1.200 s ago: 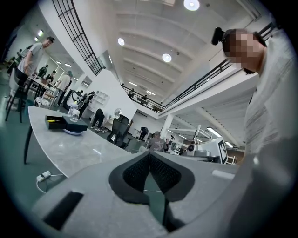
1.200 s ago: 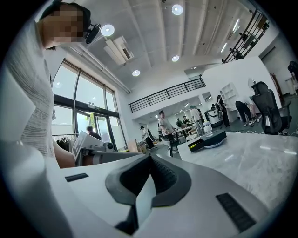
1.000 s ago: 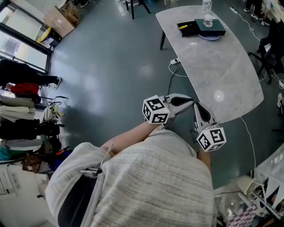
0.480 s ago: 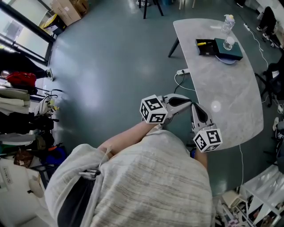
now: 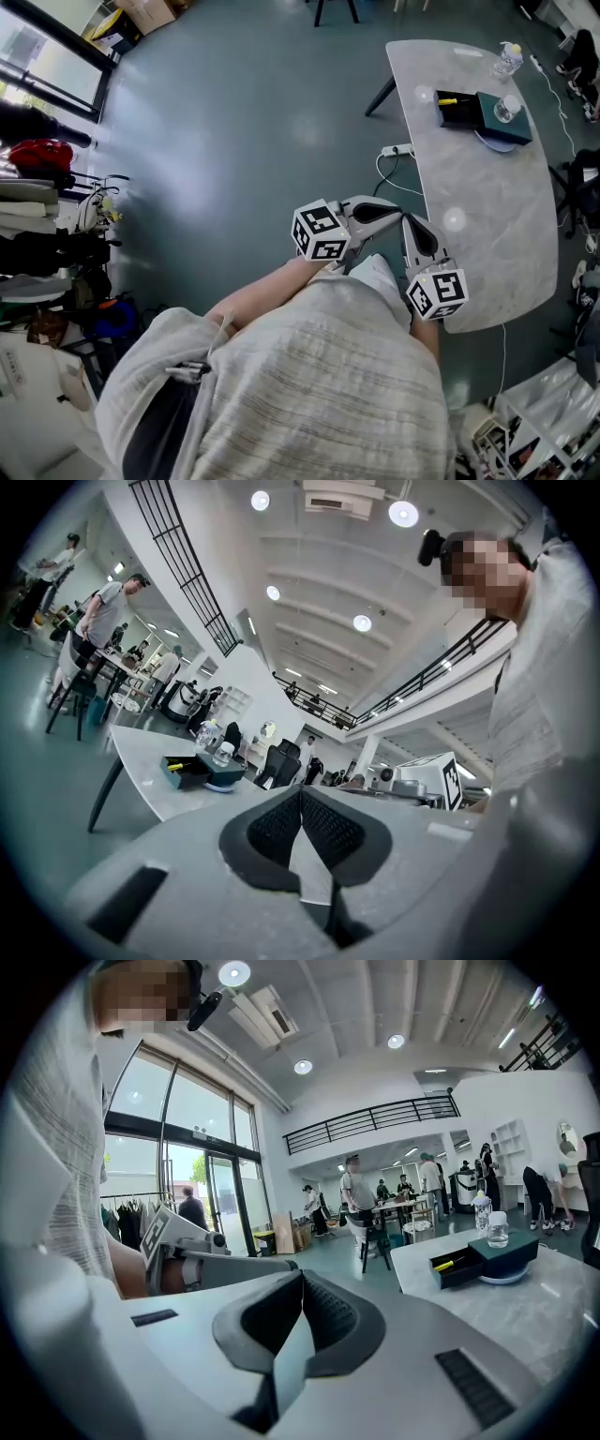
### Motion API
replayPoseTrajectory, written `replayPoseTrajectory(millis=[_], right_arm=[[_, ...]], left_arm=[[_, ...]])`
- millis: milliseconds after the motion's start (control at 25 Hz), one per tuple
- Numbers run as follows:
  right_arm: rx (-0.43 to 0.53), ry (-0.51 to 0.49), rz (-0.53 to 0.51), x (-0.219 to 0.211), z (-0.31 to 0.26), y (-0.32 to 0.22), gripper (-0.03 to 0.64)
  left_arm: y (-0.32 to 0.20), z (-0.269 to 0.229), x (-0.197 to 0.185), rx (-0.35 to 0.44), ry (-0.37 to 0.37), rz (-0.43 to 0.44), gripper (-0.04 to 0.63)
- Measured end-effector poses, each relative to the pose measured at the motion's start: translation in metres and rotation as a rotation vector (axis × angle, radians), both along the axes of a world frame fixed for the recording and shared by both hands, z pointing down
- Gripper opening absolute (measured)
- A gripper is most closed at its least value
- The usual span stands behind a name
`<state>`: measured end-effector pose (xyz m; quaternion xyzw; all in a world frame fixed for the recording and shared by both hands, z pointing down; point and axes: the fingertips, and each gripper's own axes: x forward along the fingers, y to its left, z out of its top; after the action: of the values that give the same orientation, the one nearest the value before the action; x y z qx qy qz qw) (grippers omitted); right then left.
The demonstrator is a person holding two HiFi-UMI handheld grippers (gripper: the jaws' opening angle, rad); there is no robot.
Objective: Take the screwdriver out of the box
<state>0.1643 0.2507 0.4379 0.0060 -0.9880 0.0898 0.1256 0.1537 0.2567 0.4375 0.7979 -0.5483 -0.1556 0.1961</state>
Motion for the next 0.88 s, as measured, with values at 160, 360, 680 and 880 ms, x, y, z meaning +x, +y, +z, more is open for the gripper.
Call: replayPoseTrajectory(millis=[160,360,680,880], right_arm=[[-0.015,0.007,-0.007,-0.018,0.004,-0.018,0.011],[-0.039,0.030,-0.009,-0.042,0.017,-0.054,0.011],[-0.040,0.009,0.076,-0.065,0.010,-0.166,0.011],[-0.062,-0.023,0.181,-0.057,0.015,-0.228,0.011]], left_arm=[[-0.018,0.003,-0.018,-0.005,-0.005,-0.005,0.015],[-0.051,0.016,-0.042,-0.041,-0.013,-0.004,0.015],[-0.154,0.018,-0.079,-0.090,-0.050,0.045,0.015],[-0.219,0.015,-0.073,-0.102,-0.107,0.150,0.015]])
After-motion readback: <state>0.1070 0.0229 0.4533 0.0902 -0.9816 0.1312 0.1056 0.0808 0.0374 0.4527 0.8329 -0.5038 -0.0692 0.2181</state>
